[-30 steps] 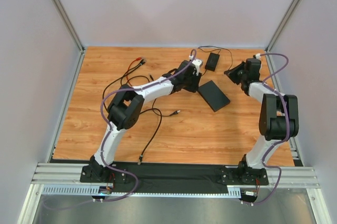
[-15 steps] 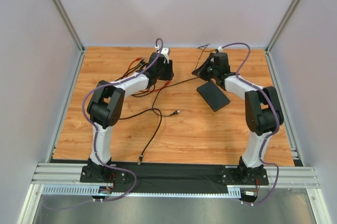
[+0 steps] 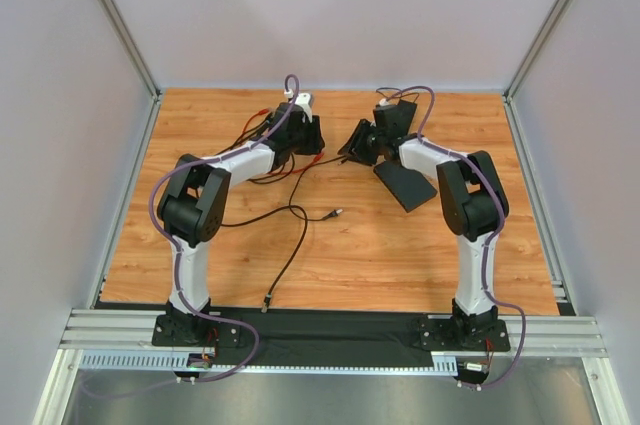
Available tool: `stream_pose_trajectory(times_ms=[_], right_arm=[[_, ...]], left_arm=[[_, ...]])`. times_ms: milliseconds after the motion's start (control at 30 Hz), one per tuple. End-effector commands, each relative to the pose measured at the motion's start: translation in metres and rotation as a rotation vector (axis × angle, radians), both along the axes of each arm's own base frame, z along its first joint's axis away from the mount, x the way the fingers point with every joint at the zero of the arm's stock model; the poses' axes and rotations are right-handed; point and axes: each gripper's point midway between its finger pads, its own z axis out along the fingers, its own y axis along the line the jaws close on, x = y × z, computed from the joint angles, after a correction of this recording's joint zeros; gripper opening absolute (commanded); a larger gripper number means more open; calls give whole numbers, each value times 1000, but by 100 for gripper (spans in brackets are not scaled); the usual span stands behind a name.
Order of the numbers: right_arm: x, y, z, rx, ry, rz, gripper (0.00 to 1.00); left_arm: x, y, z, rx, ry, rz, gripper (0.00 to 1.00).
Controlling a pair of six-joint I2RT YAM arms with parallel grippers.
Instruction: Pull the plug from the switch port
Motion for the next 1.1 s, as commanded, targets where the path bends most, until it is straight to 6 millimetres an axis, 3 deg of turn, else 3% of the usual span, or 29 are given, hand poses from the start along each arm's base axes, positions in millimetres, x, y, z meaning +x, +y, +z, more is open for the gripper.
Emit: stream_pose_trajectory(times_ms=[0,33,133,300,467,667,700,767,800,867,1067], right_arm=[[11,-18,33,-133,-87,9,45],[10,-27,34,-184,-79,-12,53],[11,-43,45,-273,-122,-27,62],[-4,-62,49,-356,-127,-25,64],[-31,-74,26,-378,-54,-1,64],[-58,-80,13,-348,20,-32,51],[-73,-86,-2,-361,57,-33,48],[-80,-90,4,-350,32,-51,43],[-92,-97,-8,-372,57,-54,38],[-100,-107,-8,-389,63,-70,28],[-124,-154,-20,-455,107,-194,24]], left_arm=[[8,-4,50,-79,-113,-5,47],[8,-3,50,-80,-112,-4,47],[7,-4,50,-91,-111,-8,47],[7,-3,51,-99,-113,-8,47],[6,-5,52,-114,-113,-17,47],[4,-7,50,-120,-105,-29,47],[4,-7,50,-120,-103,-29,47],[4,-6,51,-121,-104,-27,47],[4,-6,51,-123,-103,-26,47],[3,-7,49,-130,-95,-30,47],[2,-8,48,-142,-88,-36,47]])
